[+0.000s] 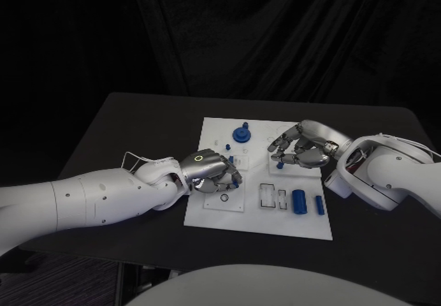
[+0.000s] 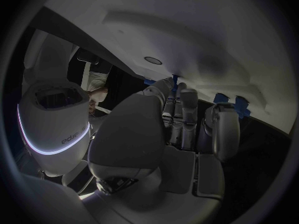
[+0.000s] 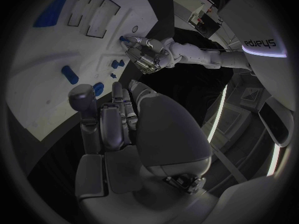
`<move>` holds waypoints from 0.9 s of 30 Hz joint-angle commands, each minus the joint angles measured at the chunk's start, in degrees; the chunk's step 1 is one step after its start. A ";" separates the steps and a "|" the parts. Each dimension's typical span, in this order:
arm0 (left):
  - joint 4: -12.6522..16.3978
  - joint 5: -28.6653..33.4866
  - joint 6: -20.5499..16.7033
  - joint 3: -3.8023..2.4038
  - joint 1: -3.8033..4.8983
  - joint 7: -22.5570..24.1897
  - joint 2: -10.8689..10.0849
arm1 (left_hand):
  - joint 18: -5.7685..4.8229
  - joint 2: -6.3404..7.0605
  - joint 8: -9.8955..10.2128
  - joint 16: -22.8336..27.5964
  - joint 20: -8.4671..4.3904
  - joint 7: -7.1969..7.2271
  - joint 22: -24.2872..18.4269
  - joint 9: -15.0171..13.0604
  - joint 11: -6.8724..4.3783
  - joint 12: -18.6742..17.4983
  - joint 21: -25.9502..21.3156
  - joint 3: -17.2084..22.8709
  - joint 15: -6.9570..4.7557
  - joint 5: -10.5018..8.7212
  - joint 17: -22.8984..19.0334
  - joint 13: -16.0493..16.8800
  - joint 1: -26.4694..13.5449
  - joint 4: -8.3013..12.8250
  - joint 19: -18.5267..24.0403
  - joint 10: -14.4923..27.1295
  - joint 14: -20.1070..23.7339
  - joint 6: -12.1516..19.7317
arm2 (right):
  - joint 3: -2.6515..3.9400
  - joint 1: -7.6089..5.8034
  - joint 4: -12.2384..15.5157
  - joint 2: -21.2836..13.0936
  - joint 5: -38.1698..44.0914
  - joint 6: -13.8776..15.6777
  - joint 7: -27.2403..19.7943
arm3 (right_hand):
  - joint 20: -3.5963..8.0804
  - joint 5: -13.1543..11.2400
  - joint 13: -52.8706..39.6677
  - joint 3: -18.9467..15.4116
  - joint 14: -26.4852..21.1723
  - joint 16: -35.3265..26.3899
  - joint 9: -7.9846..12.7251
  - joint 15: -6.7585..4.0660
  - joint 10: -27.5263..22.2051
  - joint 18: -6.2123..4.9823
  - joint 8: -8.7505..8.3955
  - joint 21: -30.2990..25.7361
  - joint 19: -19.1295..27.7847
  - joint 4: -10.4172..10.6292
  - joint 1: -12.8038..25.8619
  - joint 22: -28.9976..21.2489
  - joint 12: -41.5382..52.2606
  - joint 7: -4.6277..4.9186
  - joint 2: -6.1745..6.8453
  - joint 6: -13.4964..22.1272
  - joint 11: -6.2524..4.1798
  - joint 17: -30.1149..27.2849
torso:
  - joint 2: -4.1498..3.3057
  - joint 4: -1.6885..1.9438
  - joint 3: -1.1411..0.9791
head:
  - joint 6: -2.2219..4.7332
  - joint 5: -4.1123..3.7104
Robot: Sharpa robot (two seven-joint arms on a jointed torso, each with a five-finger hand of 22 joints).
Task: Assemble the parts on the task board
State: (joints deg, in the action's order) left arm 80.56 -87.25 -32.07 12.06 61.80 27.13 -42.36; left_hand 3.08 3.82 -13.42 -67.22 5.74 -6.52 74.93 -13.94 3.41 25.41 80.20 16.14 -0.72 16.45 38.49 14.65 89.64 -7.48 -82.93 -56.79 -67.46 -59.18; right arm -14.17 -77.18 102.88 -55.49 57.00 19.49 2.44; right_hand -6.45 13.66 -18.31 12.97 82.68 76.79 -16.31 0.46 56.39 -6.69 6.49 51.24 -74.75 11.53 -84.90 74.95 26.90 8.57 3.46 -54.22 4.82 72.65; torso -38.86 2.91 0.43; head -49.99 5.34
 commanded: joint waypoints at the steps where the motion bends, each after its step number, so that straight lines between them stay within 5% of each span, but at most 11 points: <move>1: -0.03 -3.04 0.33 0.02 -0.17 -0.37 -0.18 | -0.39 -0.42 -0.14 0.35 0.04 0.23 11.34 0.12 -0.07 -0.20 -0.22 -0.02 0.04 0.04 -0.06 0.09 0.03 0.03 0.22 0.36 0.32 -0.10 | 0.03 -0.06 0.05 0.00 0.30 -0.50 0.90 | -0.02 -0.21 0.07 -0.07 0.36 0.29 0.10 -0.06 0.23 -0.24 0.37 0.16 -0.53 0.27 0.00 5.94 -0.09 -0.08 0.53 -0.49 -0.23 -0.06 | -0.03 -0.01 0.02 | -0.01 0.08; 12: 0.21 -3.46 0.40 0.02 -0.28 -0.42 -0.23 | -0.37 -0.48 -0.01 0.40 -0.05 0.27 11.33 0.12 -0.12 -0.27 -0.30 0.04 -0.12 -0.12 -0.23 0.11 0.03 0.07 0.27 0.49 0.45 0.11 | 0.03 -0.03 -0.06 0.21 0.30 -0.78 0.90 | 0.02 -0.05 0.16 0.11 0.40 0.28 0.20 -0.12 0.26 -0.24 0.39 0.21 -0.59 0.18 -0.40 5.94 -0.12 -0.12 0.56 -0.51 -0.28 -0.09 | -0.07 0.01 -0.02 | -0.01 0.03; 27: 0.55 -3.50 2.35 0.02 -0.52 -0.95 -0.03 | -0.21 -0.53 1.97 0.70 -0.54 0.75 11.22 0.66 -0.30 -1.90 -1.21 0.03 -0.52 -3.11 -1.42 -0.23 -0.89 -0.49 0.85 3.37 1.54 2.47 | 0.03 -0.01 -0.33 0.44 0.30 -1.32 1.16 | 0.05 0.11 0.21 0.21 0.41 0.27 0.25 -0.14 0.27 -0.23 0.44 0.26 -0.63 0.14 -0.60 5.95 -0.15 -0.13 0.58 -0.57 -0.29 -0.11 | 0.13 -0.10 -0.07 | -0.01 0.24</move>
State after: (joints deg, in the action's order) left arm 80.97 -90.16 -31.59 11.98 61.52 26.44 -42.48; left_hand 3.07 3.03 -11.69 -66.77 5.28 -5.83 74.92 -13.34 3.16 23.69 79.19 16.16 -1.23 13.55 37.14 14.46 89.45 -7.52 -82.47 -53.68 -66.28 -56.95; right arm -14.17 -77.18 102.55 -55.07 57.01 18.73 2.64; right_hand -6.25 13.66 -18.15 12.97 82.68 76.78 -16.15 0.46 56.39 -6.69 6.71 51.24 -74.95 11.53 -85.20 74.93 26.90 8.36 3.76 -54.43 4.81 72.60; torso -38.75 2.83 0.37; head -49.99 5.58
